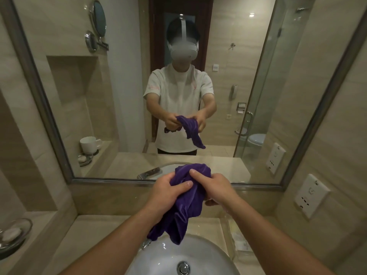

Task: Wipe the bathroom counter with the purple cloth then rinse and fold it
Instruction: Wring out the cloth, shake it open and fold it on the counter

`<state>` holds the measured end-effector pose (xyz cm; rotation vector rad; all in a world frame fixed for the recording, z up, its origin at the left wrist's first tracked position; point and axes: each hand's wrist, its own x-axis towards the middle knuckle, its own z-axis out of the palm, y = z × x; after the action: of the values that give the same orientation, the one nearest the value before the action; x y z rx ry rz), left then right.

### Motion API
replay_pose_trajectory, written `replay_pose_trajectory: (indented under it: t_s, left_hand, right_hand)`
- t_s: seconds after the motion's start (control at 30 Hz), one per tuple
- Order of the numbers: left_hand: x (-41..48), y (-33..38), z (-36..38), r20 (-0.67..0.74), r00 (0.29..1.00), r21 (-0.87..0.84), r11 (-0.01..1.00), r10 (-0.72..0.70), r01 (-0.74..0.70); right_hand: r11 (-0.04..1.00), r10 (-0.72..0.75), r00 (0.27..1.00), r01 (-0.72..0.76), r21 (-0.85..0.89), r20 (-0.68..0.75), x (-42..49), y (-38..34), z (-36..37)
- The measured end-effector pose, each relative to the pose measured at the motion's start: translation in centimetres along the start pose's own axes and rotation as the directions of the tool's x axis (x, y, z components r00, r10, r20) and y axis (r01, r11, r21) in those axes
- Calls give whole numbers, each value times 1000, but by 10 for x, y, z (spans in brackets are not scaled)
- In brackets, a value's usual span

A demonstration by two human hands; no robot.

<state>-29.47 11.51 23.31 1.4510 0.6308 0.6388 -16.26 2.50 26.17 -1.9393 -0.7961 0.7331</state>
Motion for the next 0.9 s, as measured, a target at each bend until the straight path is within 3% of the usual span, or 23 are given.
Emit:
replay_pose_trajectory:
  t_s: [0.07,0.17,0.23,0.3,0.47,0.57,0.67,0.73,0.8,0.87,0.9]
  left_hand:
    - [-2,4,5,-26,998,18,998,64,-63]
    - [-3,3,6,-13,989,22,989,147,-146]
    - [-4,1,8,18,976,113,970,215,-216]
    - [-6,-3,10,26,970,118,963,242,-244]
    - [-9,-11,3,85,974,97,971,210,-218]
    - [-11,-10,3,-36,979,84,977,200,-197]
    - [-11,-4,-1,-92,993,-142,986,76,-89]
    - [-9,-1,-9,-9,995,-288,953,-98,91]
    - [-3,-1,-19,115,954,-357,885,-277,300]
    - [3,-1,-23,186,935,-393,850,-301,351]
    - [7,-1,-23,203,940,-412,847,-274,336]
  right_hand:
    - [1000,7,998,-6,12,-54,2,-3,-4]
    - [963,60,998,-59,264,5,3,-11,-7]
    - [999,-21,991,24,28,-135,6,-15,-6]
    - [980,-95,979,61,-187,-178,7,-23,-4]
    - [984,-140,985,126,-129,-104,16,-29,-8]
    - [982,-186,971,186,-15,-150,18,-28,-5]
    - [968,-158,969,190,163,-191,19,-30,-3]
    - [926,-89,984,139,351,-155,17,-37,-5]
    - [836,-28,998,50,546,-48,13,-46,-10]
    - [774,-2,994,-69,629,111,2,-56,-20]
    - [803,-11,984,-96,588,176,-2,-60,-25]
